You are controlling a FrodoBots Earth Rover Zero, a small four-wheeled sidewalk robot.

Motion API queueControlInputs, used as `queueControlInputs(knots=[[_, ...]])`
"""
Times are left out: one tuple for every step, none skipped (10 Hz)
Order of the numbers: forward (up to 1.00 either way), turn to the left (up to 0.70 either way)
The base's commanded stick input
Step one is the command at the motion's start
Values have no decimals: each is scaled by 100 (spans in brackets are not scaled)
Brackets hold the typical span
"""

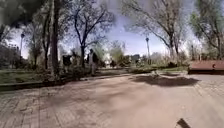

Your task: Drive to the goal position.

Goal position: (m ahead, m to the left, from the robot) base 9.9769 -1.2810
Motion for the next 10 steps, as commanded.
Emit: queueControlInputs(knots=[[70, 0], [70, 0], [70, 0], [70, 0], [70, 0], [70, 0], [70, 0], [70, 0], [70, 0], [70, 0]])
